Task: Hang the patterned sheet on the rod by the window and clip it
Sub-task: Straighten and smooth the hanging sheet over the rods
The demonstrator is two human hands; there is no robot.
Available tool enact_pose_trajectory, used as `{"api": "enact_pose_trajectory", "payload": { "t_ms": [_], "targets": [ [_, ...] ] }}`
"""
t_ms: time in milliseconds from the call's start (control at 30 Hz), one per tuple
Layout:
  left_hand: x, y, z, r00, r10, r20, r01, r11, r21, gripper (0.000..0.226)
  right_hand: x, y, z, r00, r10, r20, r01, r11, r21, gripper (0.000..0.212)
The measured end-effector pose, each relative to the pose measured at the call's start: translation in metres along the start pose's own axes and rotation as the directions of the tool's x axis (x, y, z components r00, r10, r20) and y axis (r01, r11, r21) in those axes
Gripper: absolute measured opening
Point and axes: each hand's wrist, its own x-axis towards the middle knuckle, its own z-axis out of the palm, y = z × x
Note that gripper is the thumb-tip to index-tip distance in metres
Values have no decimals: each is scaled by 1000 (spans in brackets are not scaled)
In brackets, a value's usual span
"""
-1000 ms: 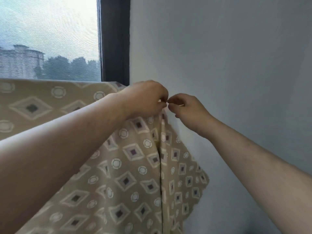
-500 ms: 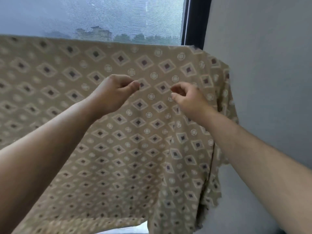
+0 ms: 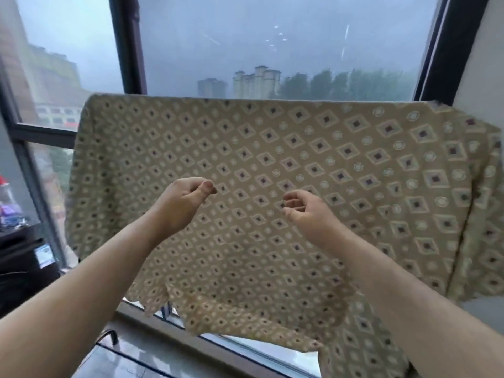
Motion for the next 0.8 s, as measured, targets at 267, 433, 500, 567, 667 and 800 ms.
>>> {"api": "enact_pose_trajectory", "payload": {
  "t_ms": [267,433,500,567,667,800],
  "targets": [
    [-35,-91,-151,974,-97,-204,91,995,-38,48,33,-83,129,989,-87,116,84,996,34,26],
    [-39,-176,-258,946,-150,-286,126,987,-101,52,71,-139,240,982,-105,156,103,994,22,28],
    [-32,-208,-293,941,-159,-298,125,984,-129,45,87,-159,283,980,-96,172,93,995,26,28],
    [-22,-237,-319,943,-166,-290,130,982,-140,40,105,-175,322,981,-90,171,86,996,31,29],
    [-2,-281,-339,951,-191,-243,156,975,-156,47,132,-190,373,979,-75,190,72,997,21,35],
    [31,-345,-332,959,-217,-182,191,970,-151,44,166,-176,429,972,-54,227,67,997,-49,45]
  ]
}}
